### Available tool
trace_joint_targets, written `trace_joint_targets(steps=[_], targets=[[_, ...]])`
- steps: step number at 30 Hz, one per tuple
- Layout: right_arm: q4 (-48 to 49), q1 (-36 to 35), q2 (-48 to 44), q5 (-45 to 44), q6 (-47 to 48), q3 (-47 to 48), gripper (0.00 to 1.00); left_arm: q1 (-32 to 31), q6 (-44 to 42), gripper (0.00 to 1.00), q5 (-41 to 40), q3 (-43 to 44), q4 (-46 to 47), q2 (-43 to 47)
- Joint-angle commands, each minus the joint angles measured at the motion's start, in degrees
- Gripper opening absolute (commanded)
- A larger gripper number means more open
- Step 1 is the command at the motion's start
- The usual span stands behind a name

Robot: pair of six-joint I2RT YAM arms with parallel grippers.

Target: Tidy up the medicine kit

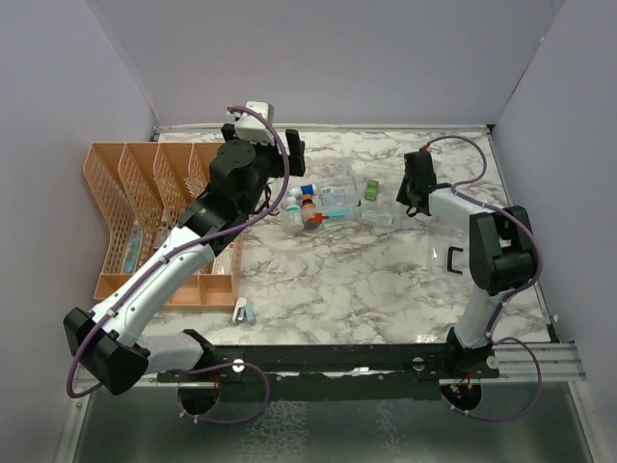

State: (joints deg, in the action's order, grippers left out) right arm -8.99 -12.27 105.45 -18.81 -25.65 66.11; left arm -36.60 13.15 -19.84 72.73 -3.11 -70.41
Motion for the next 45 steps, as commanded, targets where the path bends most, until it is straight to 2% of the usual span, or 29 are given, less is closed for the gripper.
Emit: trace_joint_targets(steps=[1,10,18,26,30,38,45], targets=[[0.44,0.23,0.58,-0.53,0.61,0.7,0.31,-0.14,0.58,0.99,1.38,1.29,0.22,0.19],[0.12,0.24,-0.15,0.51,0.91,0.53,0.38,-0.14,0.71,0.99,1.38,1.1,0.26,0.36],[-1.43,0.27,-1.71,1.06,2.06,2.29,0.41,-0.14,0.74,0.99,1.38,1.1,0.23,0.36],[-3.55,0.27,-2.89,8.13,3.93,5.66,0.41,-0.14,0.83,0.99,1.46,0.86,0.22,0.36],[-5.93,0.17,-1.44,12.41,3.2,8.14,0.4,-0.14,1.11,0.99,1.46,0.84,0.21,0.36],[-8.34,-0.63,2.33,13.56,2.27,11.17,0.46,-0.14,0.92,0.99,1.13,0.66,-0.15,0.63],[-13.11,-1.38,7.26,12.48,2.26,15.33,0.46,-0.15,1.17,0.99,1.32,0.64,-0.12,0.52]])
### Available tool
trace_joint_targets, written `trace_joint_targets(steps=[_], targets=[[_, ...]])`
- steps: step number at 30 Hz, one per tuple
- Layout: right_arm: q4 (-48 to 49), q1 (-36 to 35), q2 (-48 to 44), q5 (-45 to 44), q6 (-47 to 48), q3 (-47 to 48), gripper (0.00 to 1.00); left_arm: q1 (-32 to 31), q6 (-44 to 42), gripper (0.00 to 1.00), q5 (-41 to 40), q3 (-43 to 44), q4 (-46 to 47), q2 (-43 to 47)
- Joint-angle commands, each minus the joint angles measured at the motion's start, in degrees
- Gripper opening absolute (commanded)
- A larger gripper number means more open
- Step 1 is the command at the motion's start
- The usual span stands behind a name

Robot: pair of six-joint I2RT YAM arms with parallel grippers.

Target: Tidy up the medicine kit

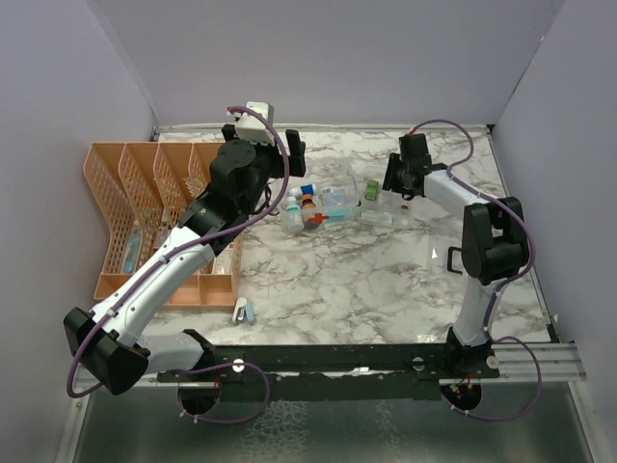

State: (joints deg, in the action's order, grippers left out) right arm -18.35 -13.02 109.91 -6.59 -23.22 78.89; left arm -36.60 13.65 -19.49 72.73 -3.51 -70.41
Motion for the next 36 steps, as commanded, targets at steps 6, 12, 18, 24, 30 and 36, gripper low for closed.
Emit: trace_joint_targets(steps=[6,12,18,24,30,36], targets=[[-3.68,-1.12,5.19,0.4,0.17,3.43,0.46,-0.12,0.55,0.99,0.69,0.66,-0.16,0.63],[-4.4,-1.78,7.97,-0.9,0.49,5.13,0.45,-0.14,0.47,0.99,0.68,0.66,-0.12,0.54],[-5.59,-2.34,10.35,-4.29,0.17,6.9,0.43,-0.05,0.08,0.99,0.5,0.92,-0.08,0.36],[-6.57,-2.93,12.4,-8.09,-1.73,7.85,0.38,-0.05,0.14,0.99,0.44,0.79,-0.02,0.19],[-7.38,-3.66,13.16,-10.54,-3.18,7.6,0.18,-0.1,-0.17,0.99,0.33,0.68,-0.35,0.04],[-7.94,-3.77,11.05,-12.37,-3.03,7.71,0.04,-0.05,0.02,0.99,0.39,0.98,-1.79,-1.26]])
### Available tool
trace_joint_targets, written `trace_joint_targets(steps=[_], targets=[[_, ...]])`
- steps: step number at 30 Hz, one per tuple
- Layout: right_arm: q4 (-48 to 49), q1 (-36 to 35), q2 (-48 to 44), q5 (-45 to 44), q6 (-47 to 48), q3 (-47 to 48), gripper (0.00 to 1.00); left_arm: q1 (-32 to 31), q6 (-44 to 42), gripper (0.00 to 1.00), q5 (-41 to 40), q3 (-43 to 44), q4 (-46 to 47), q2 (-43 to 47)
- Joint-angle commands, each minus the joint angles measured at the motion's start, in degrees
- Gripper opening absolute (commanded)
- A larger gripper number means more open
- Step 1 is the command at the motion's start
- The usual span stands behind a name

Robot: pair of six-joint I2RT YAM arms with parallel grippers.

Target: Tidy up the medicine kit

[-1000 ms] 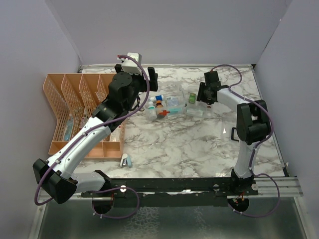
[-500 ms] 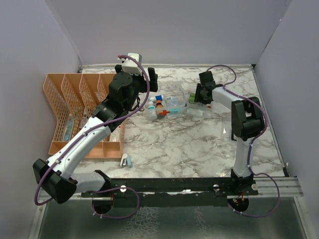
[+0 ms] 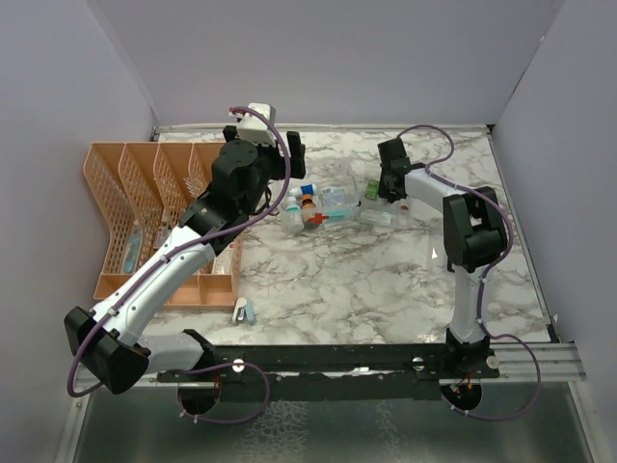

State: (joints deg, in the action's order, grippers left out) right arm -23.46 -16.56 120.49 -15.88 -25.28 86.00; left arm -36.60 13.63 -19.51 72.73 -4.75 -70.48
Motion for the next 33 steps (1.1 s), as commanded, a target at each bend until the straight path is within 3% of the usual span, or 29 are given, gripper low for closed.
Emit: trace_joint_targets(steps=[1,9,16,23,28,33], targets=[[-2.93,-0.23,-0.05,-3.23,-0.44,0.77,0.03,-0.06,0.09,0.99,0.43,1.13,-0.86,-1.62],[-3.37,-0.14,-4.77,-2.63,3.72,0.21,0.02,0.47,3.95,0.99,-0.18,5.26,-10.27,-9.22],[-2.35,0.32,-8.02,-1.98,6.05,-1.82,0.02,4.89,9.91,0.99,2.39,9.96,-21.73,-17.82],[-1.97,1.88,-9.31,-0.8,6.81,-2.55,0.03,11.77,16.43,0.82,11.55,10.61,-24.42,-25.14],[-1.44,2.57,-9.94,0.02,6.89,-2.9,0.03,11.9,15.39,0.76,11.89,14.03,-27.06,-30.59],[-1.41,2.76,-10.33,0.31,6.81,-3.02,0.03,11.9,14.77,0.61,10.69,15.88,-30.09,-34.92]])
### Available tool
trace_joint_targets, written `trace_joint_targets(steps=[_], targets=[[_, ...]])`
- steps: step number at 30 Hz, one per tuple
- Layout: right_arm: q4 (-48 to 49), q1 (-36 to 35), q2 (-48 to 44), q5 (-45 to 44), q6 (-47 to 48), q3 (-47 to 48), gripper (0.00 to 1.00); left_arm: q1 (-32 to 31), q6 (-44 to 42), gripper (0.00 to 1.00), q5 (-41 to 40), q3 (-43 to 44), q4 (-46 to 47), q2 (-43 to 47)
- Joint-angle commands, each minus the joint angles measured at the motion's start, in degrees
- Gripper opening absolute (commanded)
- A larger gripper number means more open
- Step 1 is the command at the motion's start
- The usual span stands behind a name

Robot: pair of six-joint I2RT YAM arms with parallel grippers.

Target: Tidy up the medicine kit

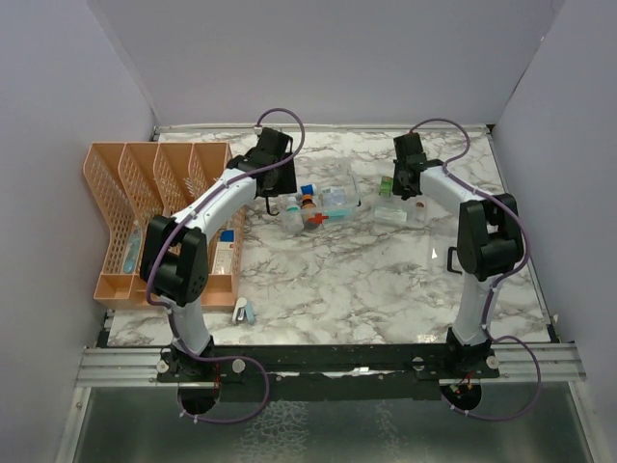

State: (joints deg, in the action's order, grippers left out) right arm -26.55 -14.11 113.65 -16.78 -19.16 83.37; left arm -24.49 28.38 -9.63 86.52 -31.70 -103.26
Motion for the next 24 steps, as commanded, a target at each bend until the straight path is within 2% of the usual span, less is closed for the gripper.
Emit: trace_joint_targets(steps=[1,9,13,24], targets=[[1.75,0.31,-3.59,1.14,0.78,-0.45,0.03,-0.23,0.02,0.58,0.51,1.93,-3.3,-2.46],[1.81,0.57,-5.46,1.03,2.03,-0.85,0.03,-0.34,-4.03,0.35,1.74,1.11,-3.2,-2.65],[1.43,0.81,-6.91,1.31,2.96,-1.21,0.03,-0.57,-7.41,0.28,4.22,0.53,-3.02,-2.18],[-5.73,1.25,-14.0,-1.8,2.0,-4.08,0.03,-5.23,-17.11,0.26,6.55,-1.15,-2.67,-0.49]])
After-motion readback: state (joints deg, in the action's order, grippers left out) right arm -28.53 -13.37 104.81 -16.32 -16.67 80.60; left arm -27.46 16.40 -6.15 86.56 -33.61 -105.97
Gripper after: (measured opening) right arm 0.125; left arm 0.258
